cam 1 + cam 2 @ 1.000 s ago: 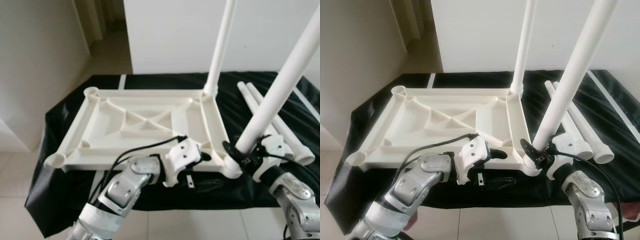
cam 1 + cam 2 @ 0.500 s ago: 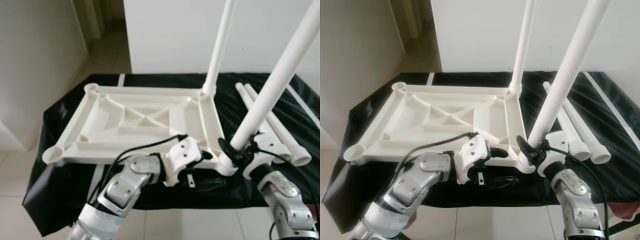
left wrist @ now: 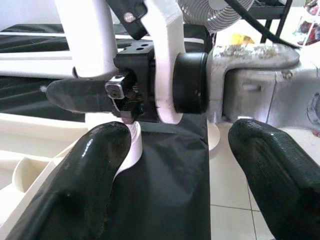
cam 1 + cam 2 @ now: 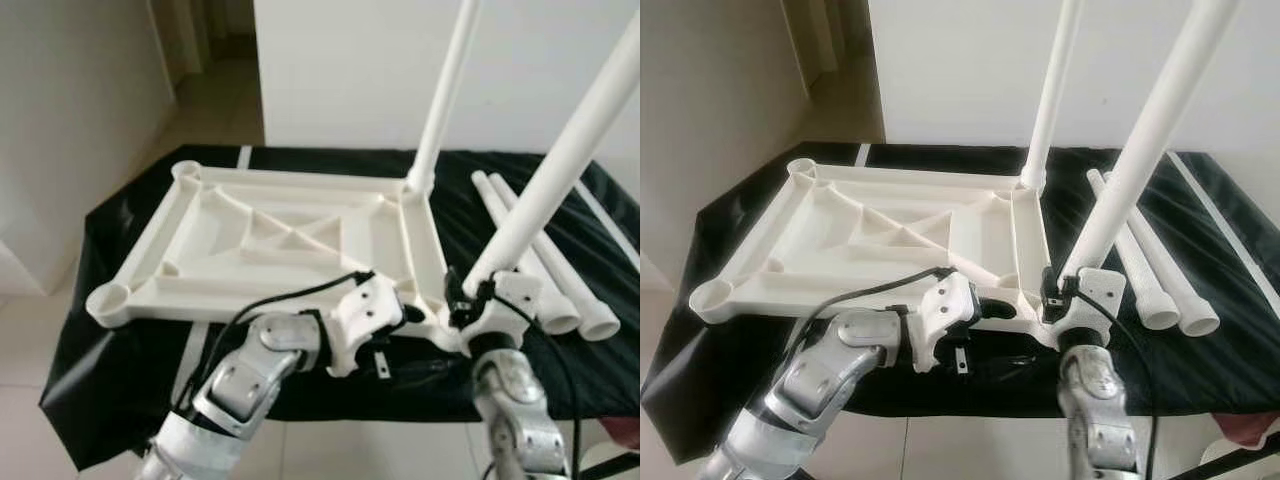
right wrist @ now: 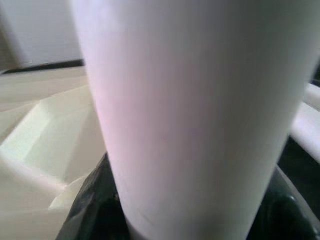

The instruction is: Building children table

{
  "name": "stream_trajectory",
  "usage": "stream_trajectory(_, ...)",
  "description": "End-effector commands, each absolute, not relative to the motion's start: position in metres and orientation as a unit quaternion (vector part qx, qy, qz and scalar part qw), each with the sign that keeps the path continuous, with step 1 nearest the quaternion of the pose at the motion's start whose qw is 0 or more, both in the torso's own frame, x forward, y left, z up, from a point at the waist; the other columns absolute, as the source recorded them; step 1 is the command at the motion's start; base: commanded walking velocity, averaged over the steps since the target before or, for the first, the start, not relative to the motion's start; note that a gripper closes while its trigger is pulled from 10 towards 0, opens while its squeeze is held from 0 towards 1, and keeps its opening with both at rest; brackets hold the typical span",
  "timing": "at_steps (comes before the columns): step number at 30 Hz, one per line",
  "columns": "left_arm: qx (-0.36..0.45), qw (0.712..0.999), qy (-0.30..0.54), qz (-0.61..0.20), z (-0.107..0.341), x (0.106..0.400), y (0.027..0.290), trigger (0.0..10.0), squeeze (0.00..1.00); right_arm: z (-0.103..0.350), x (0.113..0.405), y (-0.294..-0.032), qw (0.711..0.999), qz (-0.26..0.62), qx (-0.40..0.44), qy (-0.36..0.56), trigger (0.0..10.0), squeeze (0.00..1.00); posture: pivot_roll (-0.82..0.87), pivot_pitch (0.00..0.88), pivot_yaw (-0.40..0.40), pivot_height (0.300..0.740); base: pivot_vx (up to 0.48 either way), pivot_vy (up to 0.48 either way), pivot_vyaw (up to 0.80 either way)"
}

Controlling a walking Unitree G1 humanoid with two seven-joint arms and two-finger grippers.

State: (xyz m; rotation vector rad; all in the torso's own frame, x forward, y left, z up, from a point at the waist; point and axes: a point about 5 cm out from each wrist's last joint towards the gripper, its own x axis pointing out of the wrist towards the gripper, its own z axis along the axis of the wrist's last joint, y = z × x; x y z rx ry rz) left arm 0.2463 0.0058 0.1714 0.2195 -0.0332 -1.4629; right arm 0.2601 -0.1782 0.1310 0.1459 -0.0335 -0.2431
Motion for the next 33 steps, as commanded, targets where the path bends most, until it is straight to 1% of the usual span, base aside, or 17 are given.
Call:
stream_trajectory(1,0.101,0.755,-0.015,-0.648,0.172,0.25,0.006,10.0,0.0,0.111,0.253,-0.188,0.972,-0.206,0.108,0.031,10.0,0.0,-0.02,0.0,-0.02,0.74,0.0,0.0,0.0)
stream_trajectory(2,0.1,0.755,-0.015,-0.648,0.172,0.25,0.006,10.0,0.0,0.111,0.252,-0.187,0.965,-0.232,0.116,0.029,10.0,0.0,-0.02,0.0,-0.017,0.74,0.0,0.0,0.0)
stream_trajectory(3,0.1,0.755,-0.015,-0.648,0.172,0.25,0.006,10.0,0.0,0.111,0.252,-0.187,0.965,-0.232,0.116,0.029,10.0,0.0,-0.02,0.0,-0.017,0.74,0.0,0.0,0.0)
stream_trajectory(6,0.101,0.754,-0.017,-0.649,0.172,0.249,0.006,10.0,0.0,0.109,0.249,-0.182,0.95,-0.271,0.153,0.032,10.0,0.0,-0.02,0.0,-0.011,0.74,0.0,0.0,0.0)
stream_trajectory(9,0.1,0.752,-0.018,-0.651,0.174,0.249,0.007,10.0,0.0,0.112,0.249,-0.178,0.957,-0.26,0.13,0.027,10.0,0.0,-0.02,0.0,-0.006,0.74,0.0,0.0,0.0)
stream_trajectory(12,0.099,0.752,-0.018,-0.652,0.174,0.249,0.007,10.0,0.0,0.112,0.248,-0.178,0.956,-0.261,0.13,0.027,10.0,0.0,-0.02,0.0,-0.002,0.74,0.0,0.0,0.0)
stream_trajectory(15,0.099,0.747,-0.018,-0.658,0.175,0.25,0.007,10.0,0.0,0.118,0.246,-0.185,0.959,-0.259,0.115,0.003,10.0,0.0,-0.04,0.0,0.019,0.74,0.0,0.0,0.0)
stream_trajectory(20,0.099,0.743,-0.02,-0.662,0.177,0.252,0.006,10.0,0.0,0.124,0.248,-0.189,0.964,-0.246,0.099,-0.019,10.0,0.01,-0.05,0.0,0.024,0.74,0.0,0.0,0.0)
stream_trajectory(21,0.102,0.743,-0.021,-0.661,0.176,0.253,0.005,10.0,0.0,0.126,0.249,-0.191,0.967,-0.236,0.097,-0.029,10.0,1.0,-0.05,0.0,0.025,0.74,0.0,0.0,0.0)
stream_trajectory(24,0.101,0.743,-0.024,-0.661,0.178,0.254,0.004,10.0,0.0,0.132,0.251,-0.197,0.971,-0.213,0.099,-0.048,10.0,1.0,-0.05,0.0,0.025,0.74,0.0,0.0,0.0)
stream_trajectory(26,0.097,0.742,-0.026,-0.663,0.179,0.252,0.003,10.0,0.0,0.14,0.255,-0.199,0.978,-0.171,0.101,-0.064,10.0,1.0,-0.06,0.0,0.026,0.74,0.0,0.0,0.0)
stream_trajectory(27,0.097,0.742,-0.026,-0.663,0.179,0.252,0.003,10.0,0.0,0.14,0.255,-0.199,0.978,-0.171,0.101,-0.064,10.0,1.0,-0.06,0.0,0.026,0.74,0.0,0.0,0.0)
stream_trajectory(29,0.099,0.741,-0.025,-0.663,0.177,0.252,0.003,10.0,0.0,0.146,0.259,-0.206,0.985,-0.125,0.097,-0.073,10.0,1.0,-0.07,0.0,0.029,0.74,0.0,0.0,0.0)
stream_trajectory(31,0.099,0.742,-0.024,-0.663,0.176,0.253,0.002,10.0,0.0,0.148,0.261,-0.208,0.987,-0.111,0.093,-0.074,10.0,1.0,-0.07,0.0,0.029,0.74,0.0,0.0,0.0)
stream_trajectory(32,0.097,0.742,-0.025,-0.663,0.177,0.253,0.001,10.0,0.0,0.151,0.261,-0.21,0.99,-0.088,0.084,-0.074,10.0,0.2,-0.07,0.0,0.033,0.74,0.0,0.0,0.0)
stream_trajectory(33,0.094,0.742,-0.027,-0.663,0.179,0.253,-0.001,10.0,0.0,0.152,0.262,-0.213,0.992,-0.068,0.074,-0.072,10.0,0.0,-0.08,0.0,0.034,0.74,0.0,0.0,0.0)
